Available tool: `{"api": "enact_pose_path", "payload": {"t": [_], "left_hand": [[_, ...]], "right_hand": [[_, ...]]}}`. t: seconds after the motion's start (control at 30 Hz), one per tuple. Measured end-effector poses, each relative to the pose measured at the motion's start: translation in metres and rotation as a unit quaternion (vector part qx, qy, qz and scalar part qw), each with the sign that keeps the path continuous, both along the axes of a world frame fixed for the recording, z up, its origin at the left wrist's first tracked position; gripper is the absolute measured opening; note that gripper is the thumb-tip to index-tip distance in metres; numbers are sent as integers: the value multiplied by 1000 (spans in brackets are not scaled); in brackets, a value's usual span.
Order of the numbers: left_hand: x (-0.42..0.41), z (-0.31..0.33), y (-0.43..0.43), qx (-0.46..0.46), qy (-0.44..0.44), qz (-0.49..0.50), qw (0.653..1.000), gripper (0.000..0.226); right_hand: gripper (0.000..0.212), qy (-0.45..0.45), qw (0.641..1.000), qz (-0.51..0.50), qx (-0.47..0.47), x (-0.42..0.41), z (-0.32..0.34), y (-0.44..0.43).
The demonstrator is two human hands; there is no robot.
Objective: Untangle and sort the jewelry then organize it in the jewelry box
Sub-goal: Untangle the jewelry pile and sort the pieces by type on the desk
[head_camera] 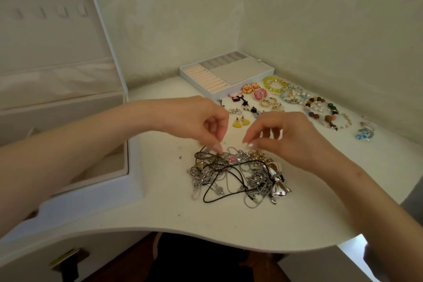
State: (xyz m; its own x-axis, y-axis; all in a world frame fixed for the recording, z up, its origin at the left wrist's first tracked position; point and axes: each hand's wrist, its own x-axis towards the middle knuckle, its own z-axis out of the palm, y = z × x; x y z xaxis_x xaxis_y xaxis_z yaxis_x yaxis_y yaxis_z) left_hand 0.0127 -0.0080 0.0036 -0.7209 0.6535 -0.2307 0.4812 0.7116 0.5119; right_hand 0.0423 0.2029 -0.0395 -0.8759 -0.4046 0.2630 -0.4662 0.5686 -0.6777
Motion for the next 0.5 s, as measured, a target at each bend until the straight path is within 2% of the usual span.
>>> {"api": "enact_pose_path", "payload": {"t": [0.1,0.27,0.5], "left_hand": [[11,-5,-13,-58,-35,-61,996,16],[13,-20,-23,-109,0,-96,989,21],[14,-19,-34,-121,3,-93,988,25]], "right_hand": [[14,-7,996,87,18,9,-5,-14],[20,23,982,143,123,13,-18,-22],[22,1,985,147,92,14,-24,-12]]}}
